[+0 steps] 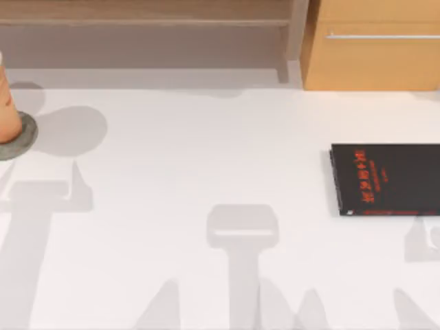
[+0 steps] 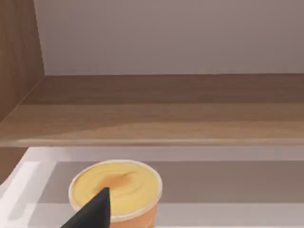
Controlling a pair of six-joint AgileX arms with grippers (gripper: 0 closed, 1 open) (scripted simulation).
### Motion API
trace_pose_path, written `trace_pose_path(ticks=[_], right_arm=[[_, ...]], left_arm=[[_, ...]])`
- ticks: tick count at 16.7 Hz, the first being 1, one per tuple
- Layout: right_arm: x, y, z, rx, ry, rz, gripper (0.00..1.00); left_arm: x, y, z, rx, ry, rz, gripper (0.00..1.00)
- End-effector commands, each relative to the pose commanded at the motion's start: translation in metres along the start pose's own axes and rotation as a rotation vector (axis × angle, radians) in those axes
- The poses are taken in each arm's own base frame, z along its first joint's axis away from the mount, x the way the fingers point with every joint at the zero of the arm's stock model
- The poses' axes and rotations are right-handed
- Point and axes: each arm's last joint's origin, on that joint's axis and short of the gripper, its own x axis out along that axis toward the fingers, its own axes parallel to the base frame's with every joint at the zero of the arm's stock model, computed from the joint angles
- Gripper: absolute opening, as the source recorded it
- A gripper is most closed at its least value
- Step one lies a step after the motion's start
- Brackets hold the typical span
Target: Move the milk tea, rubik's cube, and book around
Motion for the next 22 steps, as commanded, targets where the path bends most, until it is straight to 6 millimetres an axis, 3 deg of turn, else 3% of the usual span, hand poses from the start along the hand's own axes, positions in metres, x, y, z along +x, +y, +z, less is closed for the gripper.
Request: trace_pose_path(ticks=[4, 7, 14, 16, 18, 22], right_arm=[[0.000, 0.000, 0.000, 0.000, 0.000, 0.000, 1.00], [0.000, 0.000, 0.000, 0.000, 0.000, 0.000, 1.00], [0.000, 0.000, 0.000, 0.000, 0.000, 0.000, 1.00], [0.000, -0.001, 0.009, -0.001, -0.014, -0.001, 1.00], [0.002, -0.003, 0.031, -0.005, -0.044, -0.003, 1.00], [0.020, -0.011, 0.094, -0.020, -0.098, -0.009, 1.00]], left_arm=[[-0.021, -0.003, -0.069, -0.007, -0.017, 0.004, 1.00], [-0.024, -0.004, -0.097, -0.014, -0.033, 0.005, 1.00], [-0.024, -0.004, -0.102, -0.016, -0.041, 0.005, 1.00], [-0.024, -0.004, -0.102, -0.016, -0.041, 0.005, 1.00], [-0.024, -0.004, -0.102, -0.016, -0.041, 0.005, 1.00], [-0.024, -0.004, -0.102, -0.016, -0.041, 0.005, 1.00]])
